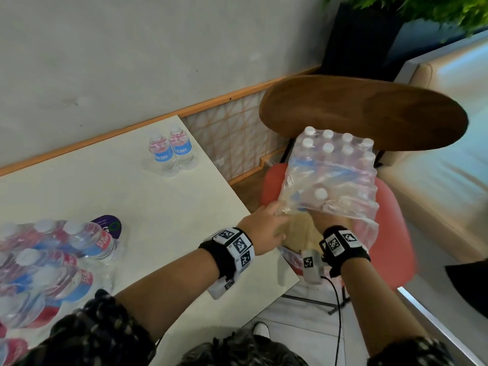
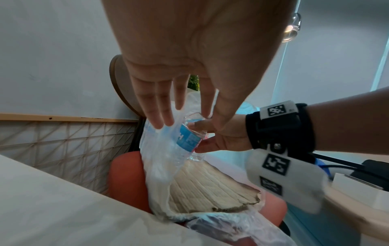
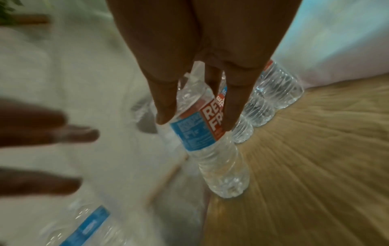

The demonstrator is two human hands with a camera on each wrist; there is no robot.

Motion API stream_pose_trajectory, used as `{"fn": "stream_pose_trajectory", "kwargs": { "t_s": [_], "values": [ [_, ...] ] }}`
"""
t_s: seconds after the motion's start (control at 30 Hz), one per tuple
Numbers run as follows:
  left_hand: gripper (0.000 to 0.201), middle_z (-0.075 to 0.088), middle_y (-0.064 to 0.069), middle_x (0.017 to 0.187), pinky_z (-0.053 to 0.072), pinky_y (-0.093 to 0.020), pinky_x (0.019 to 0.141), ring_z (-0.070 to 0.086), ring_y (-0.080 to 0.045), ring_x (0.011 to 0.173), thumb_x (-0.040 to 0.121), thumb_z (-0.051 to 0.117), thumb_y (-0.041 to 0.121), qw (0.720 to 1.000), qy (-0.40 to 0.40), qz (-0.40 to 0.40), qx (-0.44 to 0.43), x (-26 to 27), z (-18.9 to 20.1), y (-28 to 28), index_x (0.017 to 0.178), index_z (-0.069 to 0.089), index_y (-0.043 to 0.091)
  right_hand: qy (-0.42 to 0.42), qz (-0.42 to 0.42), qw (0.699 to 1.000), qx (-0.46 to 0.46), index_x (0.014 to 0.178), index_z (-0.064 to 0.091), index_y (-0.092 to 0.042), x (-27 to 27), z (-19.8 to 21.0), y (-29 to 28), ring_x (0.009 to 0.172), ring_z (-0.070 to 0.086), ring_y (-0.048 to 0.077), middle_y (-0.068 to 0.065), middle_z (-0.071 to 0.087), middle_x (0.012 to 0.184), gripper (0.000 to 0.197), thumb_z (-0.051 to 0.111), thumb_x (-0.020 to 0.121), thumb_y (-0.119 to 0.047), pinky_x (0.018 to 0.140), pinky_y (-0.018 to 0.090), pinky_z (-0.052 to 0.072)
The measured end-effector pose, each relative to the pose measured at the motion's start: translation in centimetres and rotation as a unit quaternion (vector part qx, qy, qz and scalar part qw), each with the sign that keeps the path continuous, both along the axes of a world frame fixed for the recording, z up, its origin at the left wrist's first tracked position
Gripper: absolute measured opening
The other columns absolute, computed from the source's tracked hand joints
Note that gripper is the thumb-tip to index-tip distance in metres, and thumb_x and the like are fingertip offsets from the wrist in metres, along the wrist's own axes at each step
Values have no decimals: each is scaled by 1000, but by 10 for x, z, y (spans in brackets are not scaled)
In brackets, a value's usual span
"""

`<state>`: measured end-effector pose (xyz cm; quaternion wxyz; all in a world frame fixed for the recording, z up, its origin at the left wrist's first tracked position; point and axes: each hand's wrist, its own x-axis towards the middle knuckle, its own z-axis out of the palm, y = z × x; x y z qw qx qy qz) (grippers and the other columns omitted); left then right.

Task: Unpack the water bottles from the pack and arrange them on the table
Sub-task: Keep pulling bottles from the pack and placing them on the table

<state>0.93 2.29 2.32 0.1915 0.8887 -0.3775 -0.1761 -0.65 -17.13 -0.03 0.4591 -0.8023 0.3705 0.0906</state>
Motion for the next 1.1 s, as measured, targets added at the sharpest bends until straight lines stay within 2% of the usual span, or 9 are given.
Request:
{"fn": "stream_pose_trajectory", "kwargs": {
  "t_s": [0.07, 0.13, 0.3, 0.4, 0.6, 0.73, 0.9, 1.0, 1.1],
  "values": [
    [57, 13, 2, 155, 46, -43, 98, 34, -28, 133, 89, 57, 24, 1000, -13, -3, -25, -7, 3, 2, 142, 38, 32, -67, 15, 998, 0, 116, 59, -2, -18, 10, 18, 94, 59, 25, 13, 61, 113, 43, 59, 90, -36, 76, 21, 45],
    [66, 9, 4, 154, 49, -41, 94, 35, -30, 131, 87, 59, 24, 999, -27, -12, -44, -15, 5, 5, 145, 30, 35, -161, 19, 986, 43, 106, 61, -2, -36, 14, 41, 86, 65, 26, 9, 65, 94, 29, 67, 85, -22, 62, 17, 45],
    [88, 19, 5, 152, 48, -41, 94, 43, -27, 128, 81, 68, 33, 999, 8, -20, -48, -35, 13, 29, 148, 11, 41, -254, 79, 963, 48, 99, 55, -19, -69, 17, 86, 75, 66, -2, -1, 65, 83, 32, 73, 77, -5, 66, 19, 53],
    [86, 38, 0, 142, 49, -37, 88, 55, -25, 115, 80, 70, 33, 998, 17, 13, -67, -43, 24, 56, 148, 17, 38, -243, 121, 962, 35, 104, 57, -23, -77, 21, 113, 86, 67, 16, -1, 68, 91, 33, 73, 76, -14, 74, 37, 56],
    [55, 61, -8, 107, 52, -37, 77, 61, -31, 94, 76, 66, 26, 994, 5, 67, 89, -48, 35, 134, 125, 42, 24, -122, 251, 946, 165, 115, 58, -28, -82, 11, 182, 98, 65, 17, 2, 66, 111, 28, 64, 88, -25, 80, 32, 57],
    [44, 55, -5, 88, 40, -27, 62, 53, -26, 77, 74, 69, 27, 981, 19, 142, 133, -41, 39, 201, 112, 50, 16, -127, 232, 958, 116, 116, 60, -21, -64, -3, 199, 95, 62, 21, 8, 63, 112, 30, 65, 87, -23, 83, 40, 54],
    [51, 60, -6, 115, 52, -31, 78, 60, -25, 102, 72, 72, 16, 949, 18, 207, 237, -27, 42, 275, 121, 57, 14, -79, 158, 984, -15, 118, 63, -11, -41, -10, 163, 92, 55, 23, 6, 61, 101, 38, 66, 85, -31, 86, 35, 46],
    [47, 53, -8, 133, 47, -35, 97, 53, -26, 120, 83, 63, 15, 937, 4, 233, 259, -24, 45, 309, 129, 54, 13, -90, 131, 985, -64, 120, 61, -21, -36, 0, 143, 107, 52, 30, 16, 51, 129, 39, 67, 83, -34, 96, 35, 41],
    [44, 46, -8, 140, 41, -30, 100, 47, -24, 126, 89, 57, 11, 933, -20, 233, 272, -21, 48, 323, 132, 53, 13, -132, 113, 981, -90, 131, 52, -34, -33, 19, 134, 137, 28, 27, 11, 13, 154, 45, 63, 87, -33, 109, 36, 26]
  ]
}}
